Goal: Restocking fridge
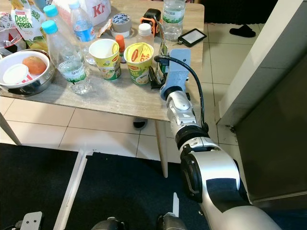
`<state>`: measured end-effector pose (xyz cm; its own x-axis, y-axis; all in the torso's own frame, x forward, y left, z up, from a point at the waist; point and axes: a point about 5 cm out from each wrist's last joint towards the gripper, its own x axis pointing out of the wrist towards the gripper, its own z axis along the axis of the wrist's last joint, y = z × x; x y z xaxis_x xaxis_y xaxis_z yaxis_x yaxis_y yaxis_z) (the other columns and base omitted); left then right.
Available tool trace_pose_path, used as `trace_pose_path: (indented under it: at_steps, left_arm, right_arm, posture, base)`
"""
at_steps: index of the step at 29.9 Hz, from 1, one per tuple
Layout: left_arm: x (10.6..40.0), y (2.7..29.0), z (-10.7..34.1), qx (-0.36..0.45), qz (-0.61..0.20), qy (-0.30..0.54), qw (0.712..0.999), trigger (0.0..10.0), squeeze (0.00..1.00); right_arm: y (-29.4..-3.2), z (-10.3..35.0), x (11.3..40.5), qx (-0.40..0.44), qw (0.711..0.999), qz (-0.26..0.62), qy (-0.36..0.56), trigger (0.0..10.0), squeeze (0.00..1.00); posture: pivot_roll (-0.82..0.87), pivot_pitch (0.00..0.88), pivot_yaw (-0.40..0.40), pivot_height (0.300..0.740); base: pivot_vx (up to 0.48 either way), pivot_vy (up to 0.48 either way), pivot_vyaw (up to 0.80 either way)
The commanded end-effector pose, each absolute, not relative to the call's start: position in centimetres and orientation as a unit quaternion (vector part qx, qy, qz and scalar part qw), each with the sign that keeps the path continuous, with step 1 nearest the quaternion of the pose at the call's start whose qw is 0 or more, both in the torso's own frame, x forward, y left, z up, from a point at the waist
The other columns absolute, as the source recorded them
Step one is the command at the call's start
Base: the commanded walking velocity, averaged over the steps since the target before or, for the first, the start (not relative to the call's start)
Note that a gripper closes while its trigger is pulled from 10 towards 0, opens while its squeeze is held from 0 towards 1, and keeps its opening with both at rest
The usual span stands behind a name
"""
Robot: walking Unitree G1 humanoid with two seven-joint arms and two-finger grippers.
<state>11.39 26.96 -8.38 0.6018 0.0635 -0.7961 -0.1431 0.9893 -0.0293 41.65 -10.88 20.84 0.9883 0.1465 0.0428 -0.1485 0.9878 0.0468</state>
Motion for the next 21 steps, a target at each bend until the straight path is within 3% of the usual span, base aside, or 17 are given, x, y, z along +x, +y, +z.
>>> trace_pose_path:
  at_steps: [1,18,21]
  left_arm:
    - [10.0,26.4,-9.0,-0.056,0.058,0.459,0.885,10.0,0.00]
    - [10.8,26.2,-8.9,-0.058,0.057,0.454,0.887,10.0,0.00]
    - [11.3,25.7,-8.9,-0.061,0.057,0.455,0.887,10.0,0.00]
  right_arm:
    - [-10.9,20.5,41.7,0.018,0.997,0.068,-0.009,0.0,0.00]
    - [-12.0,21.3,41.8,0.040,0.997,0.060,-0.027,0.0,0.00]
    - [-14.3,21.5,41.8,0.073,0.996,0.035,-0.044,0.0,0.00]
  posture:
    - [0.22,0.245,0.052,0.740]
    - [0.22,0.218,0.044,0.740]
    - [0.20,0.191,0.038,0.740]
  base:
    - [0.000,0.000,0.00]
    - [0.000,0.000,0.00]
    - [0.000,0.000,0.00]
